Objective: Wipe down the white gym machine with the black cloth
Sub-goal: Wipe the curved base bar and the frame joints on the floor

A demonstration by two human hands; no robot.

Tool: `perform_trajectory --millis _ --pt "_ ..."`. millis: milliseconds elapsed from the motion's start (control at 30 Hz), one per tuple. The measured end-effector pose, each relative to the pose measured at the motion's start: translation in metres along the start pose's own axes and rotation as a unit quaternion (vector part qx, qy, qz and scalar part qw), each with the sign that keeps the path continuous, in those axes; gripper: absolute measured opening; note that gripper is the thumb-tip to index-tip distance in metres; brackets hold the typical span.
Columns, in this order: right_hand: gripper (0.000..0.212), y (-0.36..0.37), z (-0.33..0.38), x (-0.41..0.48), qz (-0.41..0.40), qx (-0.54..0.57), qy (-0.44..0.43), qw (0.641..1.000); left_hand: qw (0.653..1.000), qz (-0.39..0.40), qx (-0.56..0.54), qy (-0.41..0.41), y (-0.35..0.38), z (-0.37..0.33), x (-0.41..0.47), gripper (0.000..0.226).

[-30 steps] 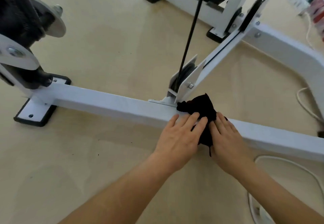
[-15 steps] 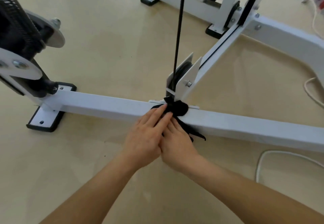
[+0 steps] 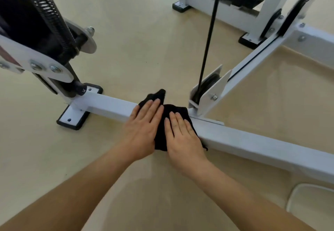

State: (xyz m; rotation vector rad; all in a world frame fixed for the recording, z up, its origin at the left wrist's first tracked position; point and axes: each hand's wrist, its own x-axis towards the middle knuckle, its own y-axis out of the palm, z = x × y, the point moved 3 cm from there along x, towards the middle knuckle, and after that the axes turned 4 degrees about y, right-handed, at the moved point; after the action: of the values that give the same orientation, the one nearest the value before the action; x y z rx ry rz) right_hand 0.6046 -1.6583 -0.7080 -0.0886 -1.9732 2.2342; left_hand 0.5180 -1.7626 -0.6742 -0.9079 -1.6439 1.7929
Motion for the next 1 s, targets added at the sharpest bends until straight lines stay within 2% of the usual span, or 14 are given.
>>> perform_trajectory --millis 67,167,233,300,367,467,600,700,733,800,867,900,933,1000 --pt "0.065 0.006 0.005 0.02 0.046 -0.029 -0.004 0.998 0.998 0.058 0.001 0.025 0.01 -0.012 0.004 0.094" --pt "0.076 0.006 0.003 0.056 0.075 -0.032 -0.002 0.997 0.997 0.075 0.0 -0.025 0.017 0.014 0.036 0.093" --pt "0.083 0.005 0.002 0.076 0.091 -0.02 -0.015 0.996 0.995 0.096 0.023 -0.013 0.013 0.03 0.055 0.084" --pt "0.075 0.005 0.003 0.076 0.078 -0.027 -0.025 0.996 0.995 0.096 0.013 -0.001 0.012 0.035 0.057 0.074" --pt "0.057 0.002 0.003 0.055 0.034 -0.03 -0.026 0.999 1.0 0.024 0.009 0.013 0.019 0.033 0.042 0.071" --pt "0.054 0.005 -0.01 0.011 -0.04 -0.008 -0.042 0.998 0.997 -0.073 0.007 0.004 0.032 0.013 0.017 0.086" --pt "0.053 0.001 -0.051 -0.036 -0.055 0.012 -0.038 0.998 0.993 -0.108 0.027 0.046 0.036 -0.044 0.006 0.089" --pt "0.051 -0.01 -0.088 -0.071 -0.055 0.036 -0.039 0.997 0.985 -0.143 0.008 0.098 0.027 -0.072 -0.003 0.068" --pt "0.052 -0.015 -0.098 -0.08 -0.05 0.054 -0.038 0.997 0.984 -0.15 -0.003 0.101 0.022 -0.074 -0.006 0.069" --pt "0.055 -0.027 -0.118 -0.093 -0.048 0.125 -0.005 0.991 0.986 -0.141 -0.065 0.055 0.011 -0.075 -0.009 0.067" --pt "0.053 -0.048 -0.131 -0.106 -0.061 0.261 0.097 0.959 0.977 -0.105 -0.179 -0.043 0.004 -0.076 -0.014 0.037" --pt "0.047 -0.061 -0.135 -0.112 -0.071 0.333 0.17 0.925 0.958 -0.09 -0.254 -0.101 0.002 -0.076 -0.016 0.023" --pt "0.042 -0.071 -0.138 -0.118 -0.075 0.398 0.243 0.881 0.926 -0.083 -0.329 -0.167 0.001 -0.079 -0.02 0.019" --pt "0.037 -0.081 -0.142 -0.13 -0.042 0.501 0.359 0.786 0.825 -0.047 -0.488 -0.281 0.003 -0.091 -0.032 0.018"
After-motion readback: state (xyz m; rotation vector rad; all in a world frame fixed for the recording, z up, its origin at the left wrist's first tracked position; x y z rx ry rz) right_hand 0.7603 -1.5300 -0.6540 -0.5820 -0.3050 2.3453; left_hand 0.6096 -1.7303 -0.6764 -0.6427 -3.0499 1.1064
